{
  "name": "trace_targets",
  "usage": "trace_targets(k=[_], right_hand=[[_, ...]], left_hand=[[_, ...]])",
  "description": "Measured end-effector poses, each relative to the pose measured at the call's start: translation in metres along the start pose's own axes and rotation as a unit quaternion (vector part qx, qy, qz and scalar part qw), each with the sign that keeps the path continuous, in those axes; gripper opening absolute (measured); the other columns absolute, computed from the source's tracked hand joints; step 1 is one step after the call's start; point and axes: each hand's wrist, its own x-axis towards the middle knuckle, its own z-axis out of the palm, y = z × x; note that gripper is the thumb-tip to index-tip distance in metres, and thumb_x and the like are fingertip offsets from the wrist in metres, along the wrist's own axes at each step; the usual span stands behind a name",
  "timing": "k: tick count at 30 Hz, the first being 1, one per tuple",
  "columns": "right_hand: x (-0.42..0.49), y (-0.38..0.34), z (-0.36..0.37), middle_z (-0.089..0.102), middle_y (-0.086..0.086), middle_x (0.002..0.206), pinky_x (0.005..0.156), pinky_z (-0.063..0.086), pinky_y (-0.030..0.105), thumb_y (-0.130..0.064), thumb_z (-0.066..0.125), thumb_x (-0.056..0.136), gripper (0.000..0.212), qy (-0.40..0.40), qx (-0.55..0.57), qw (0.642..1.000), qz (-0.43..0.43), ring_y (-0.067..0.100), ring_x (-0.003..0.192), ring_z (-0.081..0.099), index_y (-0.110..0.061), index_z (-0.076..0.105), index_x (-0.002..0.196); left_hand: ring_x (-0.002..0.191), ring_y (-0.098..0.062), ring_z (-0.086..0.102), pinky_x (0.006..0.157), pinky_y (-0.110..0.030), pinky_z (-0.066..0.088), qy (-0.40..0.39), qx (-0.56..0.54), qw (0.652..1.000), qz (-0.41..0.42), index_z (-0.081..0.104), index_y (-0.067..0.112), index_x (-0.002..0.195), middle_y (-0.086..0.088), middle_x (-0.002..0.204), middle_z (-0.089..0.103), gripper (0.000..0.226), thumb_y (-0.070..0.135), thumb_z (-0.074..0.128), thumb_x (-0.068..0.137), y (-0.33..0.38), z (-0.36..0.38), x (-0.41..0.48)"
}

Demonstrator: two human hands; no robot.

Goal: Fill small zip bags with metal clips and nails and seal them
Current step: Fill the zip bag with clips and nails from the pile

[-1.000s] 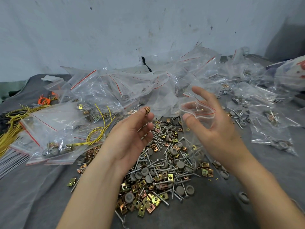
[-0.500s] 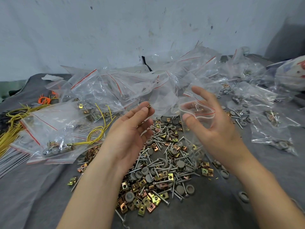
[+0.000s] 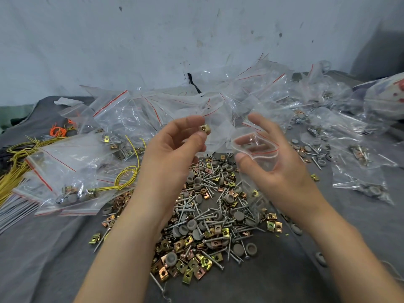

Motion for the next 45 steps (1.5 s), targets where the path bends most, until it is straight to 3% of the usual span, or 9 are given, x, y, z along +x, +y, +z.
trace_targets(k=[3,8,11,14,20,24,28,34,45], right_hand=[[-0.001,-0.001,0.007,0.065,-0.012,0.112,0.081,0.047,0.008,-0.032,0.071,0.088,0.062,-0.015,-0.017,1.000,-0.013,0.001,0.102,0.064,-0.039,0.041,0.142],[-0.003,-0.002,0.012,0.059,-0.025,0.118,0.090,0.050,0.020,-0.037,0.070,0.084,0.067,-0.034,-0.043,0.998,-0.014,0.000,0.108,0.063,-0.043,0.039,0.143],[-0.002,-0.002,0.012,0.060,-0.024,0.117,0.091,0.050,0.020,-0.038,0.070,0.086,0.064,-0.035,-0.043,0.998,-0.018,-0.001,0.111,0.062,-0.044,0.039,0.142],[-0.002,-0.001,0.012,0.061,-0.018,0.112,0.089,0.051,0.022,-0.033,0.072,0.090,0.062,-0.038,-0.042,0.998,-0.012,0.003,0.108,0.063,-0.045,0.039,0.142],[-0.002,-0.001,0.008,0.064,-0.014,0.113,0.086,0.047,0.012,-0.037,0.070,0.090,0.063,-0.035,-0.035,0.999,-0.001,0.003,0.107,0.062,-0.043,0.038,0.144],[-0.003,-0.002,0.005,0.065,-0.014,0.112,0.082,0.043,0.004,-0.032,0.070,0.092,0.060,-0.026,-0.019,0.999,0.003,-0.002,0.104,0.061,-0.041,0.040,0.143],[-0.004,-0.002,0.000,0.065,-0.017,0.110,0.080,0.041,0.001,-0.028,0.070,0.092,0.061,-0.020,-0.020,1.000,0.004,-0.005,0.102,0.062,-0.037,0.041,0.144],[-0.003,0.000,0.000,0.065,-0.017,0.111,0.080,0.042,0.001,-0.028,0.070,0.093,0.060,-0.016,-0.023,1.000,-0.001,-0.006,0.102,0.062,-0.037,0.041,0.145],[-0.003,0.000,0.000,0.065,-0.017,0.111,0.081,0.041,0.000,-0.035,0.066,0.091,0.060,-0.014,-0.020,1.000,0.000,-0.006,0.105,0.061,-0.035,0.041,0.145]], left_hand=[[0.076,-0.003,0.063,0.068,-0.017,0.051,-0.053,0.109,0.990,0.077,0.072,0.029,0.098,0.010,0.091,0.074,0.019,0.012,0.066,0.093,0.008,0.004,-0.001],[0.076,0.005,0.061,0.065,-0.006,0.040,-0.141,0.263,0.944,0.142,0.071,0.031,0.108,0.017,0.095,0.071,0.023,0.015,0.062,0.096,0.010,0.014,-0.007],[0.072,0.008,0.056,0.062,-0.005,0.036,-0.139,0.305,0.928,0.162,0.067,0.034,0.114,0.017,0.094,0.069,0.024,0.018,0.062,0.096,0.010,0.015,-0.008],[0.074,0.003,0.060,0.061,-0.007,0.040,-0.117,0.278,0.940,0.160,0.064,0.038,0.114,0.018,0.091,0.067,0.023,0.023,0.060,0.097,0.011,0.011,-0.006],[0.078,0.006,0.059,0.062,-0.006,0.043,-0.059,0.313,0.943,0.095,0.063,0.028,0.120,0.014,0.091,0.066,0.023,0.026,0.057,0.099,-0.010,-0.010,0.004],[0.080,0.005,0.060,0.070,-0.010,0.044,-0.095,0.448,0.889,0.029,0.059,0.028,0.125,0.019,0.092,0.063,0.026,0.031,0.053,0.100,-0.035,-0.019,0.004],[0.104,-0.016,0.060,0.093,-0.037,0.048,-0.140,0.550,0.823,0.007,0.062,0.028,0.119,0.007,0.111,0.067,0.022,0.031,0.053,0.099,-0.052,-0.023,0.004],[0.116,-0.016,0.041,0.099,-0.035,0.034,-0.175,0.636,0.751,0.027,0.058,0.038,0.119,0.008,0.114,0.049,0.025,0.045,0.053,0.096,-0.059,-0.016,-0.002],[0.116,-0.015,0.042,0.098,-0.032,0.035,-0.172,0.624,0.760,0.052,0.053,0.033,0.104,0.010,0.112,0.047,0.009,0.038,0.054,0.096,-0.061,-0.016,-0.004]])
